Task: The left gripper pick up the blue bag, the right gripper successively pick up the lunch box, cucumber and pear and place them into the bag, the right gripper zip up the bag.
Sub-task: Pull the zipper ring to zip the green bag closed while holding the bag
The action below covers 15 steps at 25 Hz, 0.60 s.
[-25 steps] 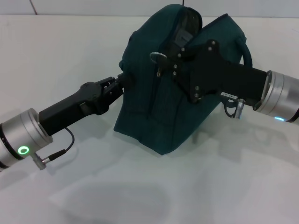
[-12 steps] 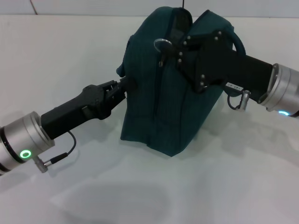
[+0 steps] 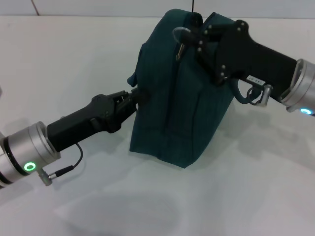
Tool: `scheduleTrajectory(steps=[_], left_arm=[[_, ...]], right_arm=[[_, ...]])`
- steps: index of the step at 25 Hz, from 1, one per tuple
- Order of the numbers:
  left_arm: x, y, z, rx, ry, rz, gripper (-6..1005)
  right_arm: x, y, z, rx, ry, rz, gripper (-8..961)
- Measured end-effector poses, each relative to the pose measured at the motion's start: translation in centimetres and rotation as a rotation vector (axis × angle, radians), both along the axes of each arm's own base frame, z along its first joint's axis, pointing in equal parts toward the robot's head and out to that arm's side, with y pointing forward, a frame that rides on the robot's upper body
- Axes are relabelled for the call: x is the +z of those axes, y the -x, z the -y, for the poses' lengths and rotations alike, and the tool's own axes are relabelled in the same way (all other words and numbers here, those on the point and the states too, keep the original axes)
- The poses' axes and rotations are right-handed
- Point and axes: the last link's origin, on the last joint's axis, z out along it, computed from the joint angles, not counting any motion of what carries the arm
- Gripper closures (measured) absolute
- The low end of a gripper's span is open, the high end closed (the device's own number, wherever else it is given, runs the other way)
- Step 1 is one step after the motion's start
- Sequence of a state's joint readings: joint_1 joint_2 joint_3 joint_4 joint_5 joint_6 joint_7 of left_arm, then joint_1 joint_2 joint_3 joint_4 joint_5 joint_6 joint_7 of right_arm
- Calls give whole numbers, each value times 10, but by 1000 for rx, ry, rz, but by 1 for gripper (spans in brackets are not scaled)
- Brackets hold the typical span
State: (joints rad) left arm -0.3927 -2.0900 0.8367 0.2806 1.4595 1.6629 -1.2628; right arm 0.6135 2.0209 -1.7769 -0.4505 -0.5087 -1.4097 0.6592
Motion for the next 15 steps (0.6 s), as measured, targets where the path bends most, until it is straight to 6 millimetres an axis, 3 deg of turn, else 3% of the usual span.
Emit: scheduleTrajectory(steps=[15], left_arm=[[-2,-1,10,-43,40,3,945]], right_arm=[[5,-8,-20,-161,46,-7,941]])
